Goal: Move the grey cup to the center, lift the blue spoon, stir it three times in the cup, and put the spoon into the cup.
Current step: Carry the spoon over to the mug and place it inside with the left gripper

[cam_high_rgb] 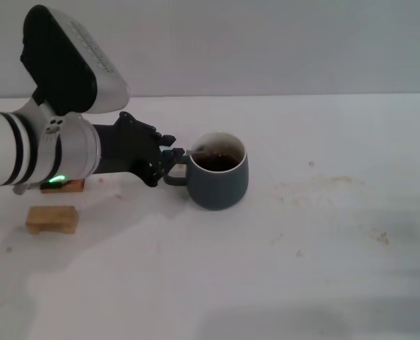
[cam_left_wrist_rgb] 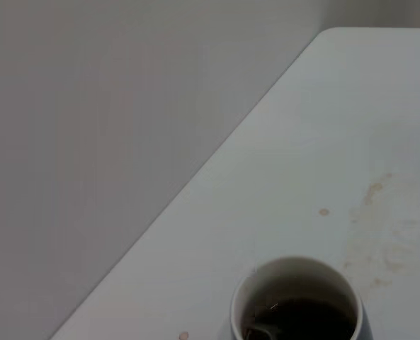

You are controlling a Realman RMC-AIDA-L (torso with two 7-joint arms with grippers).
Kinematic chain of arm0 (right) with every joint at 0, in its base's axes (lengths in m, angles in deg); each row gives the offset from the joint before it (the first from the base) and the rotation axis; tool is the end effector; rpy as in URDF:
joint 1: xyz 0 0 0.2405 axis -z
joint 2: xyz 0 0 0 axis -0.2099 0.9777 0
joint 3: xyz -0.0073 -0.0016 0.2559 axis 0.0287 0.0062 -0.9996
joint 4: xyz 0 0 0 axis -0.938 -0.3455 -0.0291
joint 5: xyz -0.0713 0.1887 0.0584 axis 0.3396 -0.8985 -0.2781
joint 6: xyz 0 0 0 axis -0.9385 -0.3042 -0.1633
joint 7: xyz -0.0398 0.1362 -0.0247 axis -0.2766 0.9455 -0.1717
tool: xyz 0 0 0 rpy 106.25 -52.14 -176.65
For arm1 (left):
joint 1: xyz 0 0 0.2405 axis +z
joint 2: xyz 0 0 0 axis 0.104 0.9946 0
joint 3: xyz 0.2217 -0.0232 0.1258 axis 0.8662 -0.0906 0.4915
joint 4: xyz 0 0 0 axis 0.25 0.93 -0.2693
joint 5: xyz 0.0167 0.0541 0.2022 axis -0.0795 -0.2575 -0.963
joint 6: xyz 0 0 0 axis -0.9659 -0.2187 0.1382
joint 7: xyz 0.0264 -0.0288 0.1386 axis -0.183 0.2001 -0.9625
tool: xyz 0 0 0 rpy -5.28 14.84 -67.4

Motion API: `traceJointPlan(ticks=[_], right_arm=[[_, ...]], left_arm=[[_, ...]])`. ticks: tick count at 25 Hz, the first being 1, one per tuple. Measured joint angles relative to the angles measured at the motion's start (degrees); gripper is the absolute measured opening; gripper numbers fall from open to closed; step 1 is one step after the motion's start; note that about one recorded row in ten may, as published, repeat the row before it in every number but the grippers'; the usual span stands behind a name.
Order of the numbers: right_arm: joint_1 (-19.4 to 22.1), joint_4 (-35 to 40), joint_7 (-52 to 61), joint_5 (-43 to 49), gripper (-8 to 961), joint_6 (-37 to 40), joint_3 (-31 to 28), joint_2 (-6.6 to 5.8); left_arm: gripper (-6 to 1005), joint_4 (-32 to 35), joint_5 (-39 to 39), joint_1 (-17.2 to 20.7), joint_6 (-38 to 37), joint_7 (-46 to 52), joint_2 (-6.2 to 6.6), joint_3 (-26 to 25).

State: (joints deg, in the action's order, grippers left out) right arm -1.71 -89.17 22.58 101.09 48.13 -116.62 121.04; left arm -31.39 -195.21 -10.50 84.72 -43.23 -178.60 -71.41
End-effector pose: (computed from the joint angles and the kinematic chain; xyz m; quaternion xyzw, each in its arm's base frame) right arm 0.3604 0.2645 -0.0105 -0.6262 0.2426 0.2568 0.6951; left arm -0.1657 0.3477 0.0011 -0.9460 -0.1136 0.0001 0.3036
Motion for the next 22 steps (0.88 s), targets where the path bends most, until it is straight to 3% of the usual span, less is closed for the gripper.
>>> traceJointPlan(ticks=[13,22], right_arm=[[0.28,0.00,0.00,0.01,-2,0.00,0.01,0.09],[0.30,0.08,0.20,0.01,-2,0.00,0.65,0.09]], left_arm=[[177,0.86,0.54,-2.82,-1.39,0.24,-0.25,4.77],[177,-2.64,0.26,0.82,-1.13,0.45,-0.06,5.26]])
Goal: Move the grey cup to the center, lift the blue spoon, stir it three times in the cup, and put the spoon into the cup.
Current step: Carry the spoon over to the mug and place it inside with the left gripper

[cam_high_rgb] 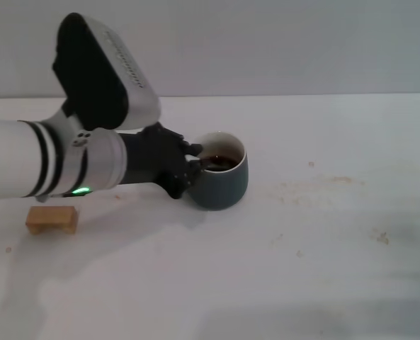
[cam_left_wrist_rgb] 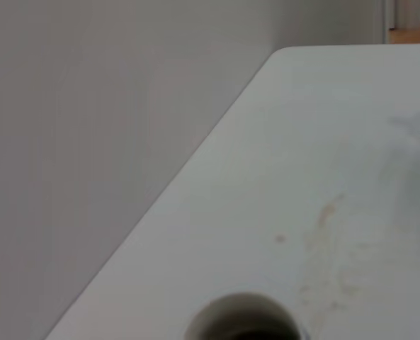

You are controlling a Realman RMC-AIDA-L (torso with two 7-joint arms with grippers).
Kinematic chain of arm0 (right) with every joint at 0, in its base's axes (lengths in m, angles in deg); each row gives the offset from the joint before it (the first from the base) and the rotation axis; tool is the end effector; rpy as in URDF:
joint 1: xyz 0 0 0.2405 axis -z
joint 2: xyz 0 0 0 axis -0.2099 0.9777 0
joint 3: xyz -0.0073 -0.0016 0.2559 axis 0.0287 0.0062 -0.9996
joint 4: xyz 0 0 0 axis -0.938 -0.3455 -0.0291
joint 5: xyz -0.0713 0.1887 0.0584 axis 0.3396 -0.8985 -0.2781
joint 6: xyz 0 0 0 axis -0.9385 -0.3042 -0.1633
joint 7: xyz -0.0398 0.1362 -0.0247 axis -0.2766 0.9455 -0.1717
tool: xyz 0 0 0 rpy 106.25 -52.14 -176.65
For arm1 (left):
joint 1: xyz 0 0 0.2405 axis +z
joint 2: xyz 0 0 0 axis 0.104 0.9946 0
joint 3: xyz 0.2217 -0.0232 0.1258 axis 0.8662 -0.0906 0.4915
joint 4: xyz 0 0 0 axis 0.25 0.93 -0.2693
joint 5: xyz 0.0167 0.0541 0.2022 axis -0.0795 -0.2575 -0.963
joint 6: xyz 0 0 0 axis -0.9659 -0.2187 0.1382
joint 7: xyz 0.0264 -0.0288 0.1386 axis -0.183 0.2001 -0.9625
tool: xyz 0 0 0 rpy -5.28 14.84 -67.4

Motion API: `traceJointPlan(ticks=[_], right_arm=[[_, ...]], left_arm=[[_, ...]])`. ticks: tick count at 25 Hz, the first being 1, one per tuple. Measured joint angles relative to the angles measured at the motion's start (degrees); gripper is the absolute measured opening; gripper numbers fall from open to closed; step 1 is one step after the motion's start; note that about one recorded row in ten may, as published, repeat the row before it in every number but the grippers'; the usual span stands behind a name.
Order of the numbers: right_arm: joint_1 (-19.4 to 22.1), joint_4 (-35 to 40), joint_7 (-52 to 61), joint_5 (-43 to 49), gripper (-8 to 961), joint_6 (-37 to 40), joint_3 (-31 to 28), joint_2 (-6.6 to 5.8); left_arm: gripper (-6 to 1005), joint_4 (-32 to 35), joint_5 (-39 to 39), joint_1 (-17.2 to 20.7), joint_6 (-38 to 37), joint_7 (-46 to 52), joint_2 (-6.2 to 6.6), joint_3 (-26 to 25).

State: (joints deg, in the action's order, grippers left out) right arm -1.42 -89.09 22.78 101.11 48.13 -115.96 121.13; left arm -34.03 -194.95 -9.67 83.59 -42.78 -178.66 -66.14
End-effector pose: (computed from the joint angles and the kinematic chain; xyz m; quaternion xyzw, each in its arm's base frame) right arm 0.3607 0.2620 -0.0127 -0.6297 0.2442 0.2561 0.6916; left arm -0.1471 0.3349 -0.0149 -0.9554 -0.0816 -0.0089 0.2837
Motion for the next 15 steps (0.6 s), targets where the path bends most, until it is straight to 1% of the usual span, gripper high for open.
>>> traceJointPlan(ticks=[6,8,12,15], right_arm=[[0.00,0.02,0.00,0.00,-2,0.00,0.06,0.00],[0.00,0.02,-0.01,0.00,-2,0.00,0.06,0.00],[0.00,0.12,0.06,0.00,-2,0.00,0.06,0.00],[0.00,0.24,0.11,-0.01,-2,0.00,0.06,0.00]], left_arm=[[176,-0.27,-0.24,0.71,0.17,0.02,0.14,-2.19],[176,0.37,-0.30,0.35,0.18,-0.01,0.15,-3.37],[176,0.69,-0.31,0.02,0.11,-0.05,0.15,-3.71],[176,1.81,-0.34,-1.69,-0.26,-0.09,0.08,-3.72]])
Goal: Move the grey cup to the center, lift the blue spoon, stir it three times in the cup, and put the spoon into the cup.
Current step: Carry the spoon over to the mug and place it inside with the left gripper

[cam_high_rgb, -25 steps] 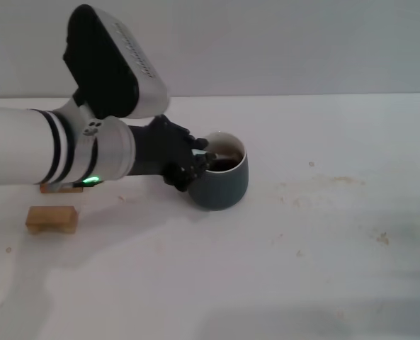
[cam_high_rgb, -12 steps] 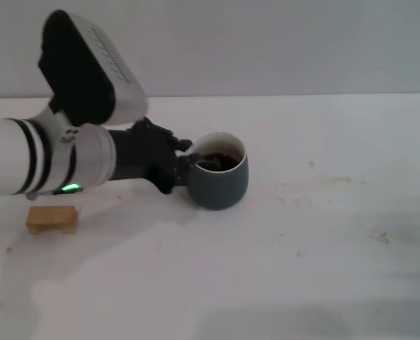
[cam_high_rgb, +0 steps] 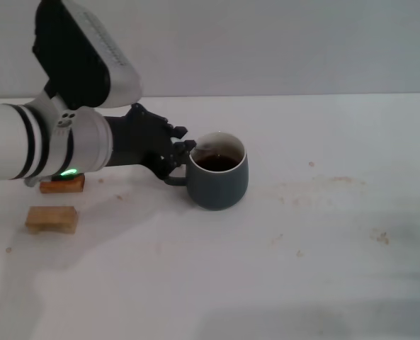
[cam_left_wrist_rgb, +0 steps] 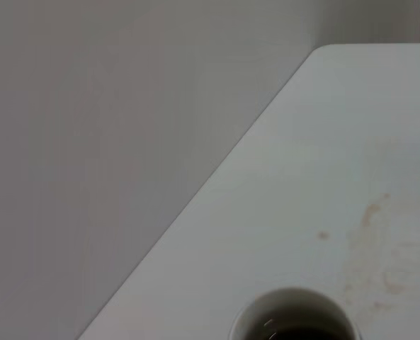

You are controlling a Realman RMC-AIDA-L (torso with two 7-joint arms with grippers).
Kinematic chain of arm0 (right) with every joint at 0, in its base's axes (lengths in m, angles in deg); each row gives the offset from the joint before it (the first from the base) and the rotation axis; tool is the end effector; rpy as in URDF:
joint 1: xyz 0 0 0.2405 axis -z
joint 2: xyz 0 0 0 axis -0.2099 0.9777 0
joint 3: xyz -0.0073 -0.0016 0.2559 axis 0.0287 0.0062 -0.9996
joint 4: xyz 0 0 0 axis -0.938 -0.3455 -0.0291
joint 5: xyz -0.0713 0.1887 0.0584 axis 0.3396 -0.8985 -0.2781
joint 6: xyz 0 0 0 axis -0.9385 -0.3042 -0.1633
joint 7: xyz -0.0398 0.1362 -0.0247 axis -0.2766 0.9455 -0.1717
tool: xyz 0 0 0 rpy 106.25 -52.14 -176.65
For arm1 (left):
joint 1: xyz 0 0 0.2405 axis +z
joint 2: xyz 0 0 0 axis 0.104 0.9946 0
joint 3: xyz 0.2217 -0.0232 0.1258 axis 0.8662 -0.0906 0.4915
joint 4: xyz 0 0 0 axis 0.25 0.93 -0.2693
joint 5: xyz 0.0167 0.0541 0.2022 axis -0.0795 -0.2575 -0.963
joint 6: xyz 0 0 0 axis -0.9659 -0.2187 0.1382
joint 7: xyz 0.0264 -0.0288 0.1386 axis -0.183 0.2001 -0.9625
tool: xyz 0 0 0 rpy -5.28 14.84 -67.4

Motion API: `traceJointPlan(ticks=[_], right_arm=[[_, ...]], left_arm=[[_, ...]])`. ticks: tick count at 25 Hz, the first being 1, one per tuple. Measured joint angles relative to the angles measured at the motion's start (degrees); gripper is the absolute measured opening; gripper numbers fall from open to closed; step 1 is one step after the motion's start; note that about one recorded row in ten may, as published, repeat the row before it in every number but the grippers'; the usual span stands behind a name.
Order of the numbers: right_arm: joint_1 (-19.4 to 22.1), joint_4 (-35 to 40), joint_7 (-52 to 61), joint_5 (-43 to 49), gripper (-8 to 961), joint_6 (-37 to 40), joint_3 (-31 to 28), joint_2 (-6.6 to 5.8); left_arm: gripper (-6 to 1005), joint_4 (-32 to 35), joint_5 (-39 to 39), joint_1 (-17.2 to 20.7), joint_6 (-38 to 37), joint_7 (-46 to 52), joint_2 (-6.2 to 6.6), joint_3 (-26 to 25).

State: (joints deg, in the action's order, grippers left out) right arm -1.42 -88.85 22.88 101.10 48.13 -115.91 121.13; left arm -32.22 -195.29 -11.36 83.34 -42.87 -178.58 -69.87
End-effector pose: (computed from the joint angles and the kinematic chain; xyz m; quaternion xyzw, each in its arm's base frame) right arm 0.3616 0.2617 -0.0124 -0.6300 0.2441 0.2548 0.6918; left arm -0.1526 0.3494 -0.0019 -0.9472 -0.0944 -0.0089 0.3064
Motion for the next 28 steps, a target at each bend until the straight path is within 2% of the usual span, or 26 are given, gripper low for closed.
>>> traceJointPlan(ticks=[9,16,23,28], right_arm=[[0.00,0.04,0.05,-0.08,-2,0.00,0.00,-0.08],[0.00,0.04,0.06,-0.09,-2,0.00,0.00,-0.09],[-0.06,0.04,0.04,-0.29,-2,0.00,0.00,-0.10],[-0.16,0.04,0.04,-0.41,-2,0.00,0.00,-0.15]], left_arm=[[176,1.53,0.55,-2.93,-0.88,0.22,-0.37,2.21],[176,0.13,0.69,-1.99,-0.61,0.67,-0.33,5.08],[175,-1.58,-0.14,1.02,0.09,0.73,0.04,3.31],[175,-1.44,-3.03,0.85,0.54,1.35,-0.05,0.91]])
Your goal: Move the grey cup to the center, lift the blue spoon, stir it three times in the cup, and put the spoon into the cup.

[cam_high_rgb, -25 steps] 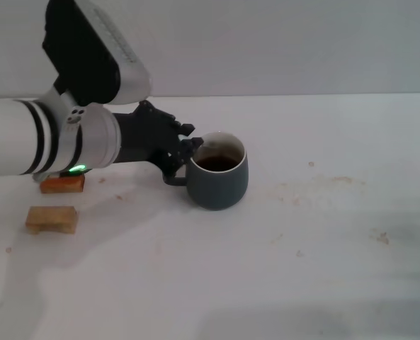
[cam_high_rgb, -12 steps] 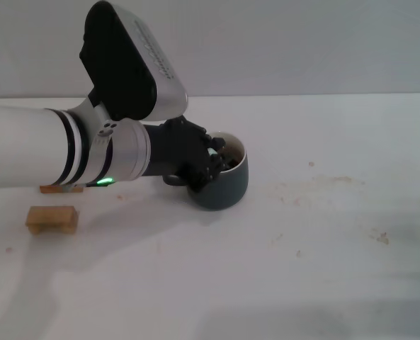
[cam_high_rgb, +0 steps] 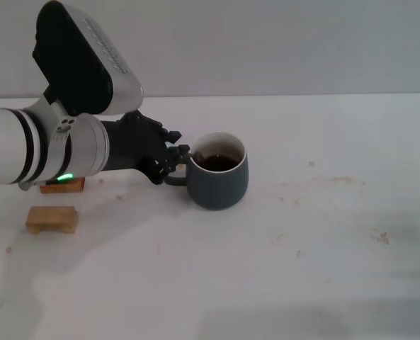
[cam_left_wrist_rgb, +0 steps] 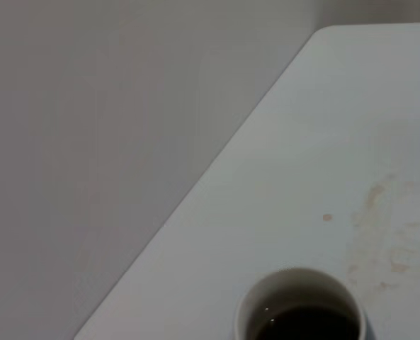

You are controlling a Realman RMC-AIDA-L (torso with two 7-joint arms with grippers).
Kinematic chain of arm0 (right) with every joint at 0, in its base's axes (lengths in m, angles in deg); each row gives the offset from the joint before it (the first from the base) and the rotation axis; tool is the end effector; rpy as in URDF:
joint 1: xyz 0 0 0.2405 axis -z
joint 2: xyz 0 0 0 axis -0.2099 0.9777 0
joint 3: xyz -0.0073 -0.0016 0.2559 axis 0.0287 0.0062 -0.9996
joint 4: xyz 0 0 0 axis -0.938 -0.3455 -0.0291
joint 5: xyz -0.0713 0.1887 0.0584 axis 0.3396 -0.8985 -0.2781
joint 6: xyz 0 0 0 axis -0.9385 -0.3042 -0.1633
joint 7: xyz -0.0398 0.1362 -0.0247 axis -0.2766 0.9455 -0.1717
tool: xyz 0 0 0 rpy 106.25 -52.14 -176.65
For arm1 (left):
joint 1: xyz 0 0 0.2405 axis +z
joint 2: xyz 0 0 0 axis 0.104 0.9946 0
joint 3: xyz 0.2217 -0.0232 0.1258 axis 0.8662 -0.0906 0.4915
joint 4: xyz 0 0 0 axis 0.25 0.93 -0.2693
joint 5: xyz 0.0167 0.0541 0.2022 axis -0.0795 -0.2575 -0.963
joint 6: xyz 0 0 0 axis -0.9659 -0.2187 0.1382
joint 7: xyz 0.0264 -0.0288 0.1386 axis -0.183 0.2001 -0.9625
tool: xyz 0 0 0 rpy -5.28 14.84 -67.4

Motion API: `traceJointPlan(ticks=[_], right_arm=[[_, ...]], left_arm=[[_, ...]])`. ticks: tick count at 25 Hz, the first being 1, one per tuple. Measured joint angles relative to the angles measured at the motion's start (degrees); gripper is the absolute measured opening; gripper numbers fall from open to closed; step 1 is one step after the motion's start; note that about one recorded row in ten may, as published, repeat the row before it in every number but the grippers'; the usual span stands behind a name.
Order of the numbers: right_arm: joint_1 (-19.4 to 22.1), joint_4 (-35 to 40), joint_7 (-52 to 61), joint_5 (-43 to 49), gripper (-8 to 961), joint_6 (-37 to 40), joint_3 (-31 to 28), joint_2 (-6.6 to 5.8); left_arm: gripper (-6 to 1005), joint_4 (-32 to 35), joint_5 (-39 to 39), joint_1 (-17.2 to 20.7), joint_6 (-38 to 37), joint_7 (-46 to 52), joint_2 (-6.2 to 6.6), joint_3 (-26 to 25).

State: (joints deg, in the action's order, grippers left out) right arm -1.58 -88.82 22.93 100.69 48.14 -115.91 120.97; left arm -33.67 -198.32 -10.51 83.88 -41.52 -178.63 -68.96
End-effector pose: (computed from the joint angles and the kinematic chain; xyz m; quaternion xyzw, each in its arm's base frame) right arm 0.3623 0.2627 -0.0105 -0.6279 0.2440 0.2548 0.6938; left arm -0.1554 0.3459 -0.0015 -0.9457 -0.0912 0.0095 0.3120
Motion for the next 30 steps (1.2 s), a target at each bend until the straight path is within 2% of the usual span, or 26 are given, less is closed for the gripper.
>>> traceJointPlan(ticks=[11,17,21,23,24,25,26,27,28,29,30], right_arm=[[-0.02,0.00,0.00,0.00,-1,0.00,-0.19,-0.03],[0.13,0.00,-0.01,0.00,-1,0.00,-0.32,-0.03],[0.14,0.00,-0.04,0.00,-1,0.00,-0.35,-0.03],[0.11,0.00,-0.06,0.00,-1,0.00,-0.35,-0.03],[0.11,0.00,-0.06,0.00,-1,0.00,-0.35,-0.03],[0.10,0.00,-0.07,0.00,-1,0.00,-0.33,-0.03],[0.10,0.00,-0.07,0.00,-1,0.00,-0.32,-0.03],[0.09,0.00,-0.08,0.00,-1,0.01,-0.31,-0.03],[0.08,0.00,-0.09,0.00,-1,0.00,-0.32,-0.03],[0.08,0.00,-0.09,0.00,-1,0.00,-0.32,-0.03],[0.07,-0.01,-0.15,0.02,-1,0.00,-0.31,-0.03]], left_arm=[[175,3.67,-0.01,-3.62,-2.59,0.80,-0.28,0.24],[193,3.02,0.70,-3.09,-4.10,0.98,-0.32,0.54],[212,1.74,1.47,-1.36,-8.38,1.01,-0.28,1.82],[221,0.74,1.50,0.61,-14.06,0.73,-0.21,3.53],[259,0.74,1.50,0.61,-14.06,0.73,-0.21,3.53],[297,-0.15,1.50,2.33,-20.00,0.66,-0.20,5.21],[336,-0.15,1.50,2.33,-20.00,0.66,-0.20,5.21],[374,-0.64,1.50,3.76,-24.98,0.66,-0.19,6.79],[412,-1.08,1.53,5.92,-34.16,0.57,-0.14,9.61],[471,-1.08,1.53,5.92,-34.16,0.57,-0.14,9.61],[530,-1.18,1.47,7.77,-42.91,0.44,-0.06,12.45]])
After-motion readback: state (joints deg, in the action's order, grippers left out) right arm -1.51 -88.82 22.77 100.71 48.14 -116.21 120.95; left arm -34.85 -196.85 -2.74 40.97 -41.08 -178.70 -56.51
